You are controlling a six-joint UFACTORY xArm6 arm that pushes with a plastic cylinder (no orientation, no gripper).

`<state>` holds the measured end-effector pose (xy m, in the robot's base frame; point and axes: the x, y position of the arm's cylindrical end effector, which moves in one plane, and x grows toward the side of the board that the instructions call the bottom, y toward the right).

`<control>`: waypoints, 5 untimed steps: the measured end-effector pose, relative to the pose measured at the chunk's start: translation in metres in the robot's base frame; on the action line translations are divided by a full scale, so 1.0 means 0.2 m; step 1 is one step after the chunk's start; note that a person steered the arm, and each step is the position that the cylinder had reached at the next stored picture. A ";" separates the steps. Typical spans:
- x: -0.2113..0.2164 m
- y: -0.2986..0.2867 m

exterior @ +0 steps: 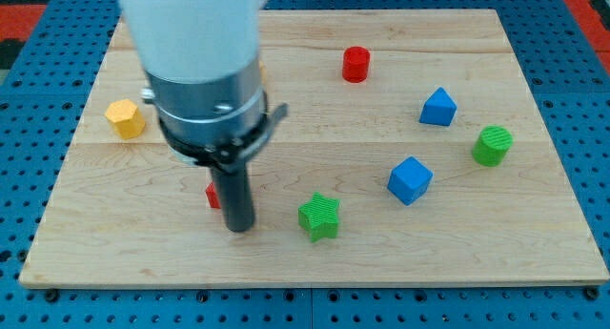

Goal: Push the red star slightly to the top

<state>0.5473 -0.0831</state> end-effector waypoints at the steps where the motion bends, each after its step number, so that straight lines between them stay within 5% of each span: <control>1: -0.14 -0.12; 2: -0.17 -0.11; 3: 0.20 0.00; 4: 0.35 0.00; 5: 0.35 0.34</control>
